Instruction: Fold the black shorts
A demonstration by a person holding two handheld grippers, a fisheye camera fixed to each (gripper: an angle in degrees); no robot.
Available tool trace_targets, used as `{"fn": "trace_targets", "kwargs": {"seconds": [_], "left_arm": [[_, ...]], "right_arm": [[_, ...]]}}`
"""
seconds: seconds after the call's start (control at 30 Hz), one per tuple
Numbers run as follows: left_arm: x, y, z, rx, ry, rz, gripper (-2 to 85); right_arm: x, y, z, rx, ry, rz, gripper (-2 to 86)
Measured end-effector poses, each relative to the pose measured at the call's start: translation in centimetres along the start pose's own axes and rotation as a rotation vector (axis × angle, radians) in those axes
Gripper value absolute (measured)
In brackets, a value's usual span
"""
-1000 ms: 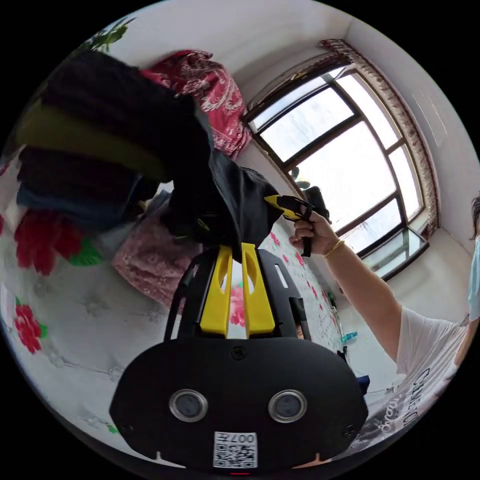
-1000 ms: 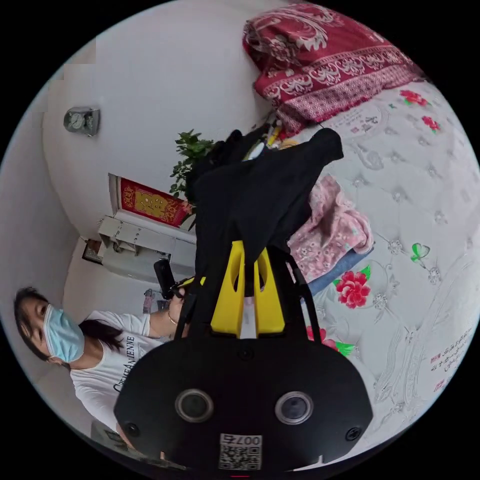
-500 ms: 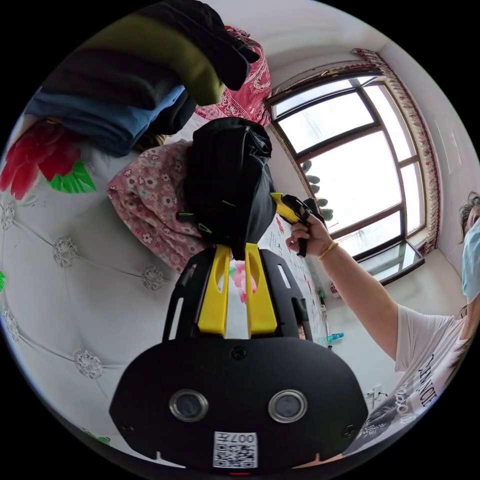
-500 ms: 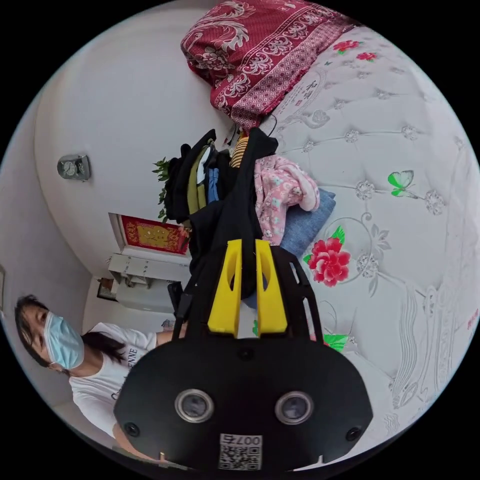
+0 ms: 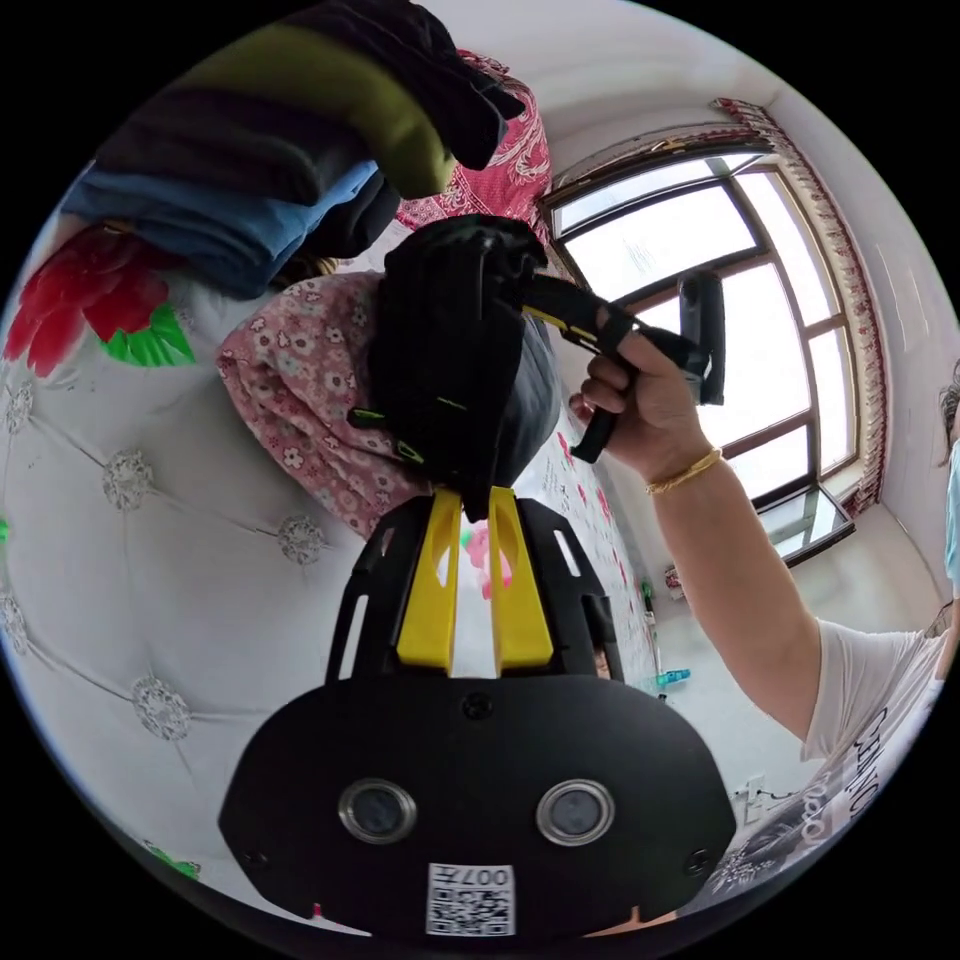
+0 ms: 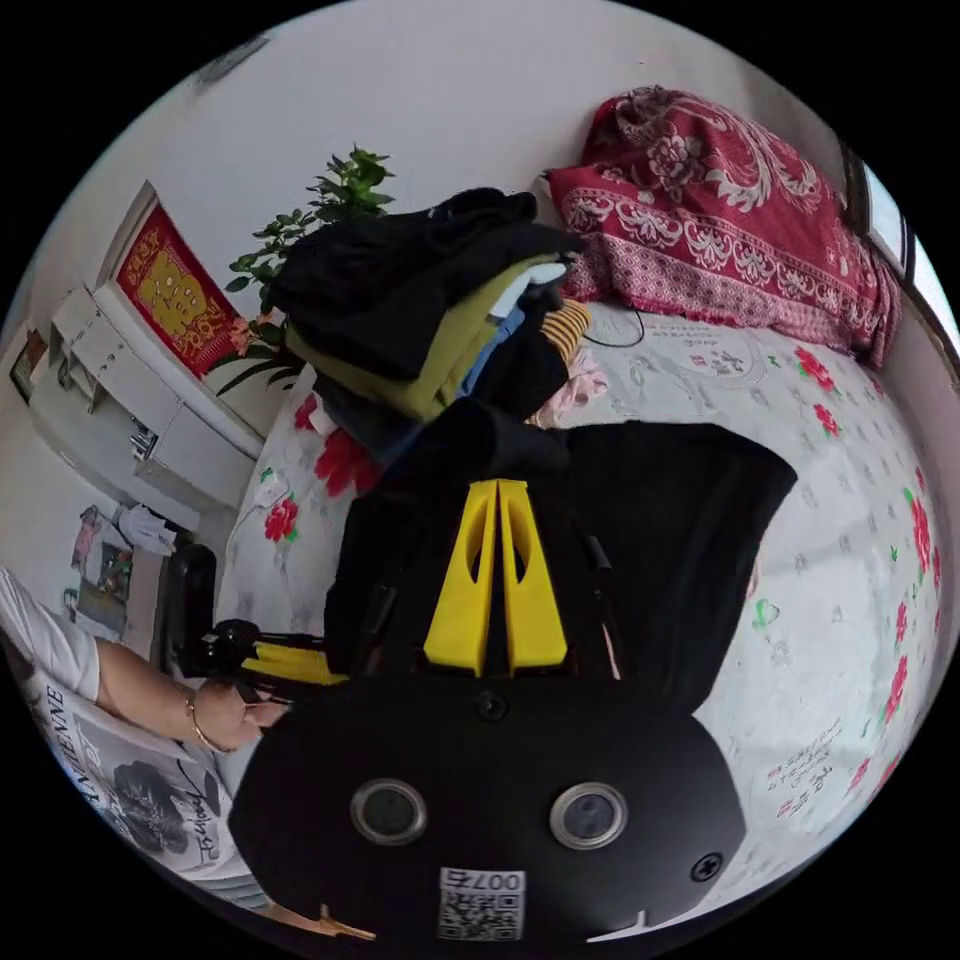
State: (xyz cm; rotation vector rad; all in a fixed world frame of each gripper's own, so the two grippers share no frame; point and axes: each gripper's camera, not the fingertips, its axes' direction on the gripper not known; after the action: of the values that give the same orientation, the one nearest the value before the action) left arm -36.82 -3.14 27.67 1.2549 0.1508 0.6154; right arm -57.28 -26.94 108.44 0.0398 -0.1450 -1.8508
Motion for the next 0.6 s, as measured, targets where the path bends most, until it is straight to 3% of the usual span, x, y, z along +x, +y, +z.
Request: {"fn": "trace_targets", "kwargs": {"seconds": [0.1, 0.23, 0.47, 0.6], "left_arm": [[-0.9, 0.9, 0.6, -0.007, 0.014, 0.005, 3.0], [-1.4, 2.6, 0.8, -0.023, 0.011, 0.026, 2.9], [-0.6, 8.8, 0.0, -0.174, -0.014, 0.227, 3.2], [2.0, 13.2, 0.7, -0.324, 0.029, 0.399, 3.5]], "right_arm": [[-6.5, -3.5, -0.8, 0.055, 0.084, -0.121, -0.2], [-10.2, -4.3, -3.3, 0.074, 0.117, -0.071, 0.0], [-18.7, 3.6, -17.3, 0.442, 0.194, -0.027, 3.9], [-23.6, 10.2, -25.5, 0.491, 0.283, 0.056, 7.3]]}}
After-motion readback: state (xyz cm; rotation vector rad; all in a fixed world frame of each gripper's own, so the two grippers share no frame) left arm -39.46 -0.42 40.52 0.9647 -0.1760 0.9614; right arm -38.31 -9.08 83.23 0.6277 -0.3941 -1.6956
